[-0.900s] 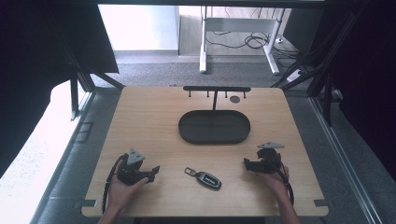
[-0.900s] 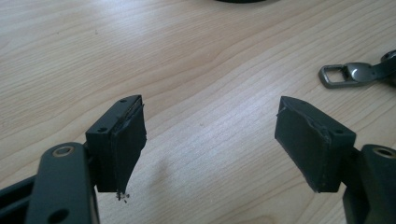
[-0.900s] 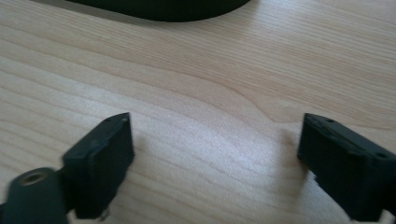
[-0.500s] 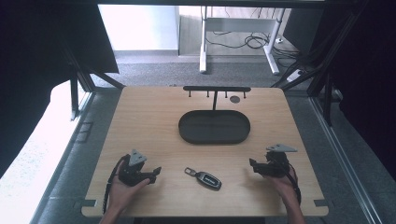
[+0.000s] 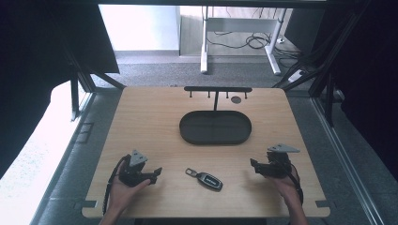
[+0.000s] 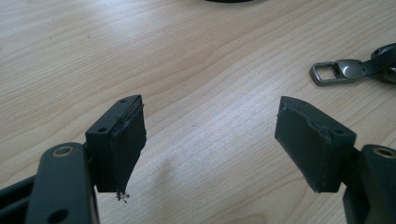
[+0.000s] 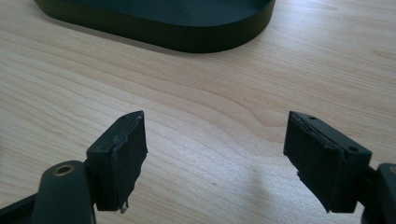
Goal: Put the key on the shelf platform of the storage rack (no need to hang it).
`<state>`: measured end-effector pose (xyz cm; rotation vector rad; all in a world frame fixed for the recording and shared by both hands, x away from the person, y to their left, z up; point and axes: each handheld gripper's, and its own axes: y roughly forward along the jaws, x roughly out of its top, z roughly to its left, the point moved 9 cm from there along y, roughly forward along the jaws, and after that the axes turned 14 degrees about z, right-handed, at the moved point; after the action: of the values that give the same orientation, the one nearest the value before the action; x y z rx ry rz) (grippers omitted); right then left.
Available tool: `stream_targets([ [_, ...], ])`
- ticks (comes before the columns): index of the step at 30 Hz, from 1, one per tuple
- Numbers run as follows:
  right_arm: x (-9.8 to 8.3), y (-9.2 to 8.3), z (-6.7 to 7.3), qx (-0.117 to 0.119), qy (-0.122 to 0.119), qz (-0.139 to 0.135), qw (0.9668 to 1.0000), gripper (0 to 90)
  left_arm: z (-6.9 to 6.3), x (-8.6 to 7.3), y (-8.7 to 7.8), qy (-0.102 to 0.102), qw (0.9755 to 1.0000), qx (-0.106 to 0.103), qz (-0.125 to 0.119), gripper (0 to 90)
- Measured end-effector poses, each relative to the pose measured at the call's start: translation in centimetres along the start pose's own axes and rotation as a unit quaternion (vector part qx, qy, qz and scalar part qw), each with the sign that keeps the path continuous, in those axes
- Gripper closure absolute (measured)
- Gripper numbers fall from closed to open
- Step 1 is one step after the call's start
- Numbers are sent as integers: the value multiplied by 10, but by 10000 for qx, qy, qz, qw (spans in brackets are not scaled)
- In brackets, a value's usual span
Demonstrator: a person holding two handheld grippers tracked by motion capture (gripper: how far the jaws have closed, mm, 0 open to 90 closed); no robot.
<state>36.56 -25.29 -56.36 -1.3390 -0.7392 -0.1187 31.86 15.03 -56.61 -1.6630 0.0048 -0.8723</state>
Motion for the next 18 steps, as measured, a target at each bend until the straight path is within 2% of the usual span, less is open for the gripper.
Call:
stream_targets([
  [3, 4, -6, 3, 54, -44, -109, 9999, 233, -1, 1, 0, 11, 10000, -2, 10, 248],
  [5, 9, -10, 8, 170, -80, -173, 9997, 245, -1, 1, 0, -11, 10000, 2, 10, 248],
  [8, 14, -14, 12, 250, -156, -94, 9995, 253, -1, 0, 1, -6, 10000, -17, 34, 248],
  [9, 20, -20, 19, 245, -307, 32, 9992, 260, -2, 0, 2, 31, 10000, -13, 48, 248],
  [13, 28, -30, 37, 295, -642, 227, 9972, 280, -2, 1, -1, 64, 10000, 13, 2, 248],
  [18, 34, -33, 66, 394, -1156, 500, 9912, 284, -3, 0, -1, 77, 9999, 49, -48, 252],
])
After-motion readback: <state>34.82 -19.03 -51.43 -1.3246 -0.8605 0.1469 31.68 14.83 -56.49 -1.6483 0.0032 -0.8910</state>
